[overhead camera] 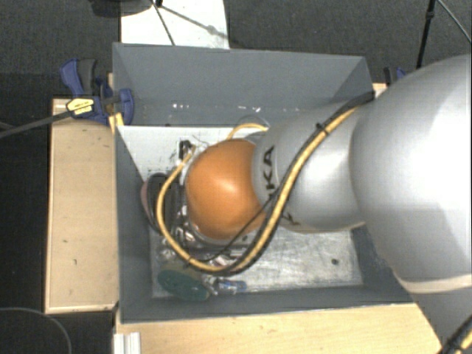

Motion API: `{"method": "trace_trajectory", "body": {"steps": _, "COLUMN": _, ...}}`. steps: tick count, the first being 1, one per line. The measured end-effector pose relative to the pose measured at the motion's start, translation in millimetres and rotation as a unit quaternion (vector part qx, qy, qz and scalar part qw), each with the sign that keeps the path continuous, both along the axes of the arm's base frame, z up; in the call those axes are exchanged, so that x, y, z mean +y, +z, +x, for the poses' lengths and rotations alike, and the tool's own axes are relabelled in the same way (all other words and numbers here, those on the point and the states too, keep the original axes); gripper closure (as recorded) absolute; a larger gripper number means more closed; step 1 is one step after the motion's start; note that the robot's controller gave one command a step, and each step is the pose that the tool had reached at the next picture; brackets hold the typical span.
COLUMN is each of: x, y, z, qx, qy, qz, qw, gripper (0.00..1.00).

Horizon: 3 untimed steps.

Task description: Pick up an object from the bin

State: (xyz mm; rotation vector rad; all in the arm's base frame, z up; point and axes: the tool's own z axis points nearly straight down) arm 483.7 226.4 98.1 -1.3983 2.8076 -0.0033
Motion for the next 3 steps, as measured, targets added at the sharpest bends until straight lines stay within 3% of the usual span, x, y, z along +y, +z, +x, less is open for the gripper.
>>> {"method": "trace_trajectory", "body": {"steps": 1, "x": -48.1, "y": 6.5, "z": 19.3, "qx": 0.0003, "qy": 0.187, "qz": 0.0, "qw": 0.9824, "gripper": 0.0}}
{"method": "trace_trajectory", "body": {"steps": 2, "x": -145.2, "y": -3.5, "z": 16.8, "qx": 0.002, "qy": 0.283, "qz": -0.001, "qw": 0.9591, "gripper": 0.0}}
{"method": "trace_trajectory", "body": {"steps": 3, "x": -141.3, "y": -2.5, "z": 17.7, "qx": -0.0008, "qy": 0.284, "qz": 0.0, "qw": 0.9589, "gripper": 1.0}}
